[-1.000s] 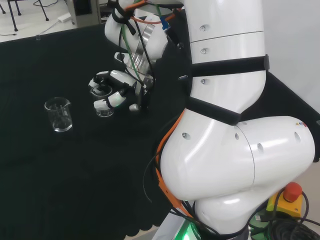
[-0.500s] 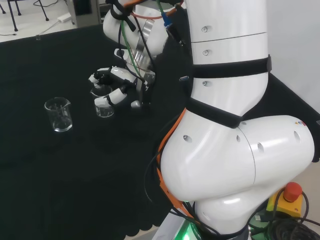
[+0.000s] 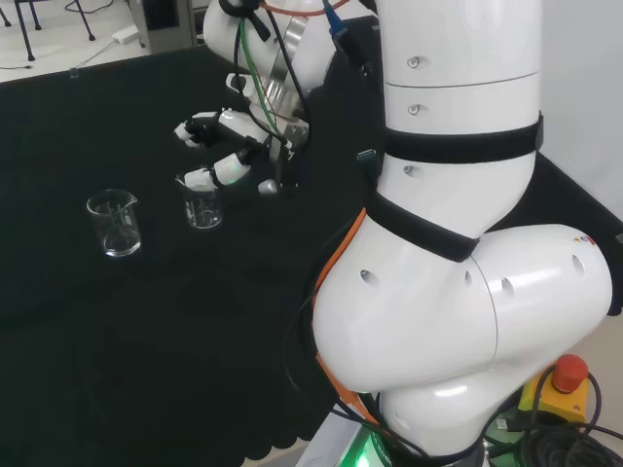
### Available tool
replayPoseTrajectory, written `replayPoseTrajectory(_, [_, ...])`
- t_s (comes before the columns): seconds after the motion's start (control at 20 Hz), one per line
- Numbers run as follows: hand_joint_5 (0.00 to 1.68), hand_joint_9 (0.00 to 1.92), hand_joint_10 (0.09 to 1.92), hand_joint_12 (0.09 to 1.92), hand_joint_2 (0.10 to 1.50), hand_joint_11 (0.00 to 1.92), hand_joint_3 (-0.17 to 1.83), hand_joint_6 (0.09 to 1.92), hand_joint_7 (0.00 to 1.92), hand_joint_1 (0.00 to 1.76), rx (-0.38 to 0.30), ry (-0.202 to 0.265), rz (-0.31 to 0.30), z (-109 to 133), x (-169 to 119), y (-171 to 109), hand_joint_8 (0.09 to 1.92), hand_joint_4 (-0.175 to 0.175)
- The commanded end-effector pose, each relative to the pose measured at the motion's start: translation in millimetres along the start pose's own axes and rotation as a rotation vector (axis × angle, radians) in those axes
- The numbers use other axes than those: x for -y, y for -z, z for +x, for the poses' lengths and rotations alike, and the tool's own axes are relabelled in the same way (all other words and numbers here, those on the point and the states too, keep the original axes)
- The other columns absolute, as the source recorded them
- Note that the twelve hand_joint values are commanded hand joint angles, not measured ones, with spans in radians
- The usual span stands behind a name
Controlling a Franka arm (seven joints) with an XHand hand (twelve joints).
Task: Place the beaker back on the table.
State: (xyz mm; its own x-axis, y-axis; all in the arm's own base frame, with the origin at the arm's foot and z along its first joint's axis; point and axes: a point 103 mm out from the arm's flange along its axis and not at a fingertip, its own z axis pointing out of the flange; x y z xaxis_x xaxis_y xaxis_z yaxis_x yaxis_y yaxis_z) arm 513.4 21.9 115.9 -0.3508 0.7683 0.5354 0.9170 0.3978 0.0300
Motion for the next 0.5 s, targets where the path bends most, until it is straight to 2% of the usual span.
replayPoseTrajectory(0.05, [0.45,0.74,0.09,1.19,0.55,0.0,0.41,0.37,0.7,0.87,0.037,-0.043,-0.027,13,27,27,0.09,-0.076])
replayPoseTrajectory(0.5, [0.45,0.73,0.09,1.19,0.56,0.0,0.4,0.34,0.69,0.86,0.08,-0.085,-0.058,28,63,52,0.09,-0.076])
